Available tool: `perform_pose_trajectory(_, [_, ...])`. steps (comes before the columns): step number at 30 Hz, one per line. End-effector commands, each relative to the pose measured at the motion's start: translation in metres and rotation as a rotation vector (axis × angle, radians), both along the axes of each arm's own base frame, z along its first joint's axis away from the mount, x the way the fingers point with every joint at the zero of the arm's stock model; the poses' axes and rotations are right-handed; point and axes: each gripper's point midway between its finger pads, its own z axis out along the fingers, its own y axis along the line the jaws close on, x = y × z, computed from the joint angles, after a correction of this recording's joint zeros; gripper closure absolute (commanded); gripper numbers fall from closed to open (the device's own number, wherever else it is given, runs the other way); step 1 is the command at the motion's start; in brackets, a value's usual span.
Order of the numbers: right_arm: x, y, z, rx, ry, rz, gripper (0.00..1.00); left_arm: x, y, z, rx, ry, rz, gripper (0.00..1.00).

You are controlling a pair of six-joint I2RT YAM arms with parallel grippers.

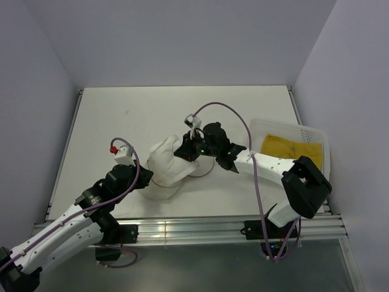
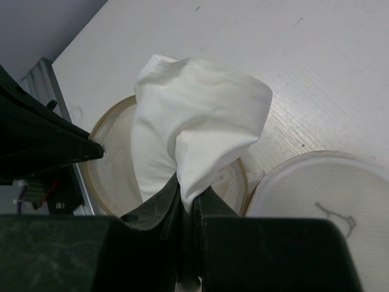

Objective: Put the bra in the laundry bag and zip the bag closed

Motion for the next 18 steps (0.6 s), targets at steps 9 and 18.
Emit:
perform_pose_trajectory(9, [-0.044, 0.016, 0.002, -0.098, -0.128, 0.234, 1.0, 0.025, -0.035, 0.069, -0.109, -0.177, -0.075, 1.0])
perform_pose_trajectory(18, [-0.06, 0.037, -0.009, -0.011, -0.033, 0.273, 1.0, 0.028, -0.062, 0.086, -0.139, -0.236, -0.197, 1.0])
